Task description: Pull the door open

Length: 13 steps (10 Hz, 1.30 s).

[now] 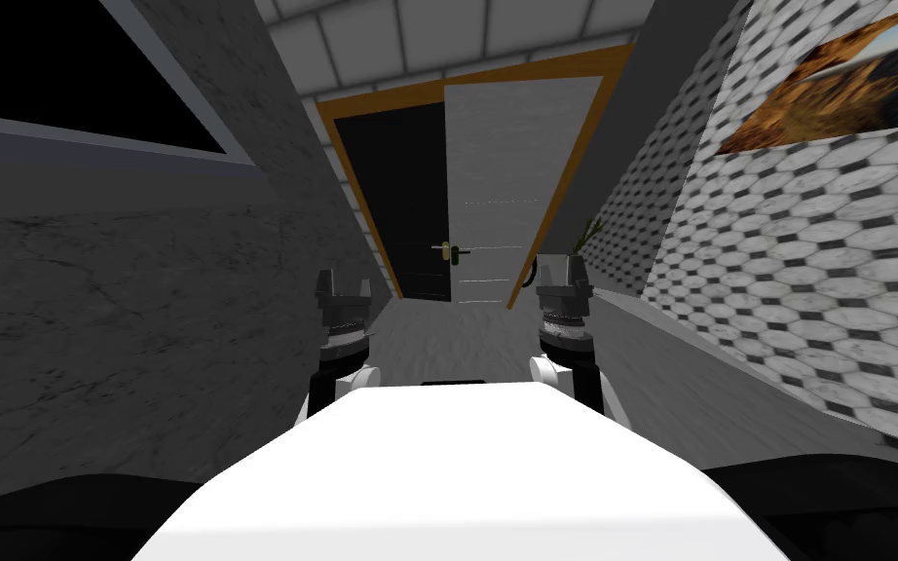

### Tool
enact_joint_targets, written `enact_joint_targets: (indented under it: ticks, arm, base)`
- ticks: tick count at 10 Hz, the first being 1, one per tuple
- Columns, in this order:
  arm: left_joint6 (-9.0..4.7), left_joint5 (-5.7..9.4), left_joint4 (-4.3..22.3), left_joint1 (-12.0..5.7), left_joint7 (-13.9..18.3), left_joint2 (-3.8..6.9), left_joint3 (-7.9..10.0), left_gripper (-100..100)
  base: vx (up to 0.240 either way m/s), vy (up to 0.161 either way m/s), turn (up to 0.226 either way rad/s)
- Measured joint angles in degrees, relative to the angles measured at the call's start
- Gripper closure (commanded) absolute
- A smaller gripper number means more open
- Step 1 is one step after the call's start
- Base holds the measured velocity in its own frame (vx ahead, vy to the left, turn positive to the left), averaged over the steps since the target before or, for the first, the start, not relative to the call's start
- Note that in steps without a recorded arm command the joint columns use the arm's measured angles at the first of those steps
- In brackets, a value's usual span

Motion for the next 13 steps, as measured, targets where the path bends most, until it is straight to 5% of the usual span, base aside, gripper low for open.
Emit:
enact_joint_targets:
  ticks: [13]
  arm:
    - [0.74, 1.81, 17.2, -6.3, 2.6, 6.45, 2.87, -100]
  base:
    - [0.143, -0.015, -0.058]
